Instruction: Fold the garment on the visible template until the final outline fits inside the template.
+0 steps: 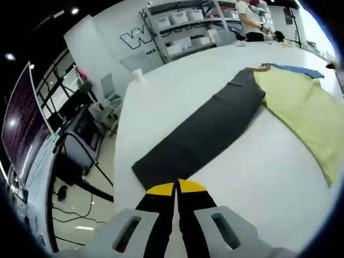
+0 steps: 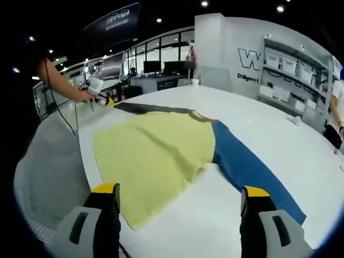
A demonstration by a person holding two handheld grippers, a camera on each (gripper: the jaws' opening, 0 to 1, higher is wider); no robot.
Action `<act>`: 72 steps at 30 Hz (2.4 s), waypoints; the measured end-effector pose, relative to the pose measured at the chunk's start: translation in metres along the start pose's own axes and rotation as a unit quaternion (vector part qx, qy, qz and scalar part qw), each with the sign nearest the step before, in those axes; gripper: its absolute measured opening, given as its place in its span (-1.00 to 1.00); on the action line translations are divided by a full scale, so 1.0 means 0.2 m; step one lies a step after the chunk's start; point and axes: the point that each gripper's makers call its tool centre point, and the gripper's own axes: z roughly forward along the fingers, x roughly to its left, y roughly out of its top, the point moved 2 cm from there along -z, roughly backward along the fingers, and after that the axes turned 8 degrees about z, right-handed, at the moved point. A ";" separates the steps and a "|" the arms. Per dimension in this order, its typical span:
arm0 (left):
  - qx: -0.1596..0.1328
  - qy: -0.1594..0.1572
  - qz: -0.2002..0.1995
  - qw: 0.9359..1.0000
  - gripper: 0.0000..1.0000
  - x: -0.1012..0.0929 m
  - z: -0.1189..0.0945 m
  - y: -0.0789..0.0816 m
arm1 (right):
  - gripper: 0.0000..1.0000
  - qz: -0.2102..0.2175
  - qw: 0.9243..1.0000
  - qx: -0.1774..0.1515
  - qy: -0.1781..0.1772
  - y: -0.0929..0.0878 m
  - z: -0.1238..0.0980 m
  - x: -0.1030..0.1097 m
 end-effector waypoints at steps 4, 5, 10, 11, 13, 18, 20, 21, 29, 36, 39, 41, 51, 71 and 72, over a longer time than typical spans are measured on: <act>-0.010 -0.015 -0.002 1.000 -0.83 -0.03 0.00 0.03 | 0.81 0.001 1.000 0.004 0.008 -0.02 0.02 0.02; -0.015 -0.019 -0.002 1.000 -0.80 -0.04 0.00 0.04 | 0.80 0.000 1.000 0.006 0.010 -0.02 0.02 0.03; -0.030 -0.048 0.017 0.998 -0.72 -0.11 0.00 0.06 | 0.79 -0.012 1.000 0.013 0.014 -0.04 0.03 0.05; -0.031 -0.050 0.020 0.998 -0.71 -0.12 0.01 0.06 | 0.79 -0.011 1.000 0.013 0.015 -0.04 0.03 0.05; -0.044 -0.068 0.013 0.997 -0.62 -0.16 0.00 0.08 | 0.79 -0.009 1.000 0.014 0.016 -0.04 0.03 0.05; -0.061 -0.098 0.023 0.993 -0.34 -0.26 -0.01 0.12 | 0.78 -0.012 1.000 0.019 0.020 -0.06 0.05 0.07; -0.063 -0.101 0.035 0.992 -0.33 -0.28 -0.01 0.13 | 0.78 -0.013 1.000 0.020 0.021 -0.06 0.05 0.07; -0.065 -0.103 0.036 0.992 -0.32 -0.29 -0.01 0.13 | 0.78 -0.013 0.999 0.020 0.021 -0.05 0.06 0.07; -0.089 -0.138 0.022 0.986 0.05 -0.39 -0.05 0.18 | 0.79 -0.025 0.999 0.023 0.015 -0.06 0.09 0.07; -0.100 -0.185 0.004 0.978 0.39 -0.52 -0.09 0.19 | 0.64 -0.032 0.998 0.038 0.027 -0.09 0.12 0.11; -0.103 -0.199 0.006 0.975 0.41 -0.58 -0.11 0.19 | 0.39 -0.049 0.997 0.049 0.040 -0.12 0.13 0.15; -0.099 -0.209 0.018 0.973 0.39 -0.62 -0.12 0.18 | 0.33 -0.051 0.996 0.052 0.045 -0.13 0.13 0.16; -0.117 -0.260 0.031 0.958 0.26 -0.73 -0.19 0.22 | 0.08 -0.042 0.994 0.069 0.068 -0.16 0.14 0.21; -0.109 -0.388 0.108 0.909 -0.38 -1.07 -0.35 0.19 | -0.49 -0.062 0.985 0.124 0.100 -0.31 0.17 0.32; -0.109 -0.390 0.112 0.907 -0.39 -1.08 -0.35 0.19 | -0.50 -0.058 0.986 0.123 0.100 -0.30 0.17 0.32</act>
